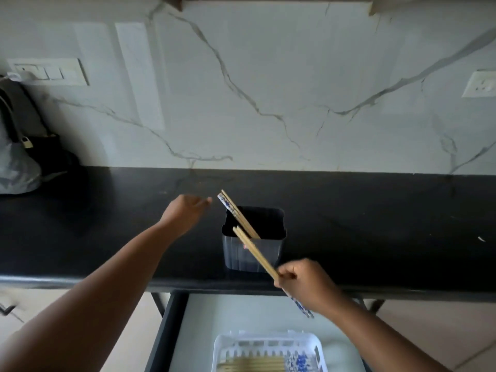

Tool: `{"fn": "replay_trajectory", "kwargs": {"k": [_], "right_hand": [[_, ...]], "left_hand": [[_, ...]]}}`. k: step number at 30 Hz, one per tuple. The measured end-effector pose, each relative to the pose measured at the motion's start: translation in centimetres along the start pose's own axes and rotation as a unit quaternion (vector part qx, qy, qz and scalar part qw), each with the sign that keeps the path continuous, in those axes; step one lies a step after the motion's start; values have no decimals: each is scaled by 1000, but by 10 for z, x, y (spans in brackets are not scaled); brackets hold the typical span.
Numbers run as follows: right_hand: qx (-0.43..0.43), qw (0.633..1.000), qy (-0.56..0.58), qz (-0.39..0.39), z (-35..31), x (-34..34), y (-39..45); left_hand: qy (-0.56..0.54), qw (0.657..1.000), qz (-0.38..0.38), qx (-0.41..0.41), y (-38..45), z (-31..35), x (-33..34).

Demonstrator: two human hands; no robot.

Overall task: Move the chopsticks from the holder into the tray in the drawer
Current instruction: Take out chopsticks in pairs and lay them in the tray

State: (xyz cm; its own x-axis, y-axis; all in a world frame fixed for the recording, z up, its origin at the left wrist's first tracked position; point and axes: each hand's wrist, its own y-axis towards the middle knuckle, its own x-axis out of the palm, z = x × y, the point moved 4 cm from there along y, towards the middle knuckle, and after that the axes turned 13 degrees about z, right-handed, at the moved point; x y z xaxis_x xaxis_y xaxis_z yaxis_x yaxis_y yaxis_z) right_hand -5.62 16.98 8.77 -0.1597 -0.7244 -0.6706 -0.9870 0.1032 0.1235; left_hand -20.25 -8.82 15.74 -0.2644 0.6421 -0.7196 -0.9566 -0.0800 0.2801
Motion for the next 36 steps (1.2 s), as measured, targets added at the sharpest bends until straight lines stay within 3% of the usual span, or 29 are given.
{"fn": "replay_trajectory", "kwargs": {"k": [5, 9, 13, 28, 30, 36], "right_hand": [[-79, 981, -147, -95, 49, 53, -33], [-89, 953, -249, -151, 82, 86, -50], [-46, 927, -312, -201, 109, 111, -61], [-128, 873, -395, -257, 108, 155, -48], [-154, 866, -423, -219, 106, 156, -48], [-197, 857, -430, -205, 120, 174, -56]], "left_hand": [[194, 973, -118, 37, -24, -75, 78], [277, 949, -124, 85, -47, -98, 116], [252, 960, -66, 106, -57, -106, 126], [224, 968, -42, 105, -55, -104, 120], [222, 968, -42, 105, -56, -103, 120], [224, 968, -41, 106, -55, -103, 120]]}}
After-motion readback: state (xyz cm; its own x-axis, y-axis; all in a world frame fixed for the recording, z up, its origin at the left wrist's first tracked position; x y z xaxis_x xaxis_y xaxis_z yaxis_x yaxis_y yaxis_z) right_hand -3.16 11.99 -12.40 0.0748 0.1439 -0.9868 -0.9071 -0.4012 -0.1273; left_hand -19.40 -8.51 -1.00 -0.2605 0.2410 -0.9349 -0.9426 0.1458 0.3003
